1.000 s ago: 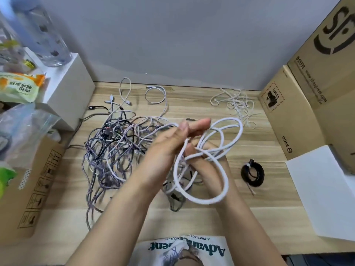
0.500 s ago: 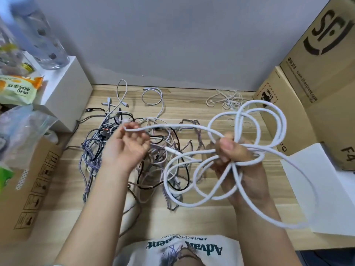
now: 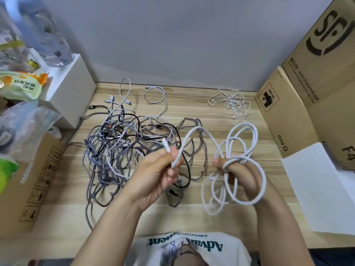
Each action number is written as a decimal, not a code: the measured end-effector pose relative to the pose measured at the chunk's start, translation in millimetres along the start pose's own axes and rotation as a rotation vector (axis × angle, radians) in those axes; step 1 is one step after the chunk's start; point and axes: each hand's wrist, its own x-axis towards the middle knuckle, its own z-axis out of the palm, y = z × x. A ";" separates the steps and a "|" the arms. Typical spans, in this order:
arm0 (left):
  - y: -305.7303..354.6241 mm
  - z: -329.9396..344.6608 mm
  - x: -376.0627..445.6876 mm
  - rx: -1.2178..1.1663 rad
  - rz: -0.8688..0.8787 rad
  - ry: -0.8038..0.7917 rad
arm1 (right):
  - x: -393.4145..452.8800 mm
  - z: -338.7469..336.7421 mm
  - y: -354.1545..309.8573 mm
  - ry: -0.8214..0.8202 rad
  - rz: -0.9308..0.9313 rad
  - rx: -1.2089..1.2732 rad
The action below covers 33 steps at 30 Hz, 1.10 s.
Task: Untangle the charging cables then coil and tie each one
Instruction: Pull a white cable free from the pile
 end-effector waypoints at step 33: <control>15.7 -125.3 113.9 0.622 -0.191 0.343 | 146.8 54.6 114.0 0.218 0.265 -0.013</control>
